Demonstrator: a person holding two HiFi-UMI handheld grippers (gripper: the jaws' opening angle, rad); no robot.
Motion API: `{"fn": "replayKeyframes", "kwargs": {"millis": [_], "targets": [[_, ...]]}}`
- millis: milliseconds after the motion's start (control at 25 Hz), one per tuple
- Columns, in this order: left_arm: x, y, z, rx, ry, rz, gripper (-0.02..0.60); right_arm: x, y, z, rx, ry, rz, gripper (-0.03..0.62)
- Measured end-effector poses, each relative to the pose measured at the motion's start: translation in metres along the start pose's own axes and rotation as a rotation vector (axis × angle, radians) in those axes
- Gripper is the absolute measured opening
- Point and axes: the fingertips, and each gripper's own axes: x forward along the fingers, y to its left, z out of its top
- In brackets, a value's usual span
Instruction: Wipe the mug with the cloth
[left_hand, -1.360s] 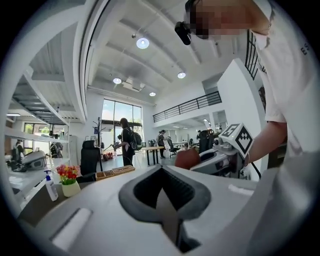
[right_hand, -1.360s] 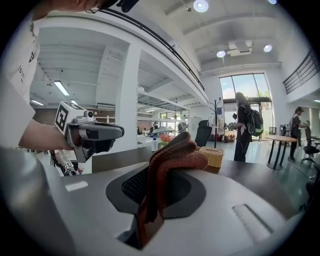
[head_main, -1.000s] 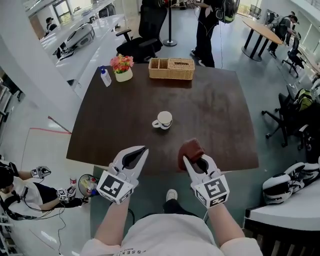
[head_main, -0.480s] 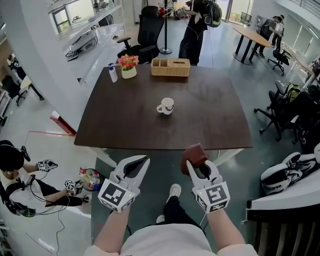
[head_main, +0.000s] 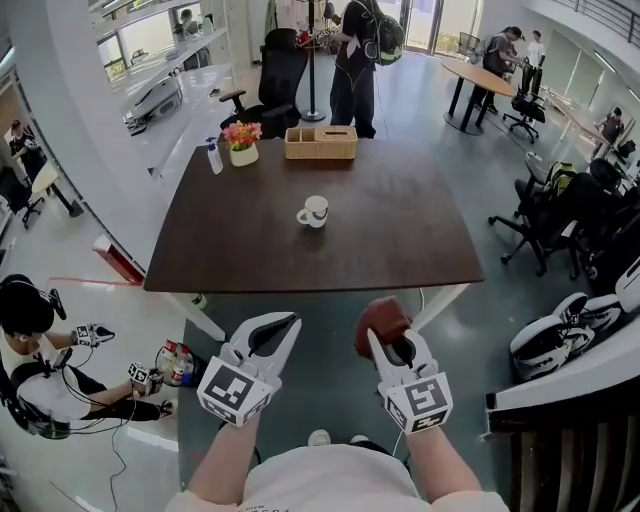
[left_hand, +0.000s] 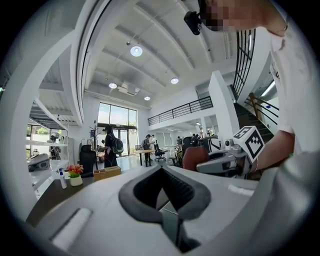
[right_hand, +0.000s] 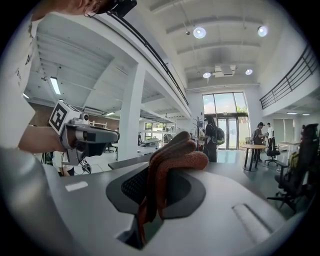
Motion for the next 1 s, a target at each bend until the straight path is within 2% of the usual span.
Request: {"fn": "replayKeyframes", "kwargs": {"millis": [400,760,1000], "targets": [[0.006,-0.019,0.01,0.004,-0.015,-0.013,0.0,-0.009,-0.012,0.014,-0.001,-0.008,0.008,0.077],[0.004,-0.011,0.007,0.007,-0.016,0.019,0.0,0.0,-0.012,0.017,-0.022,-0.014,0.023,0.077],[0.004,-0.008,0.002,-0.012,-0.011,0.01,0.0,0.005,-0.008,0.018,-0.022,-0.011,0.032,0.077]]}}
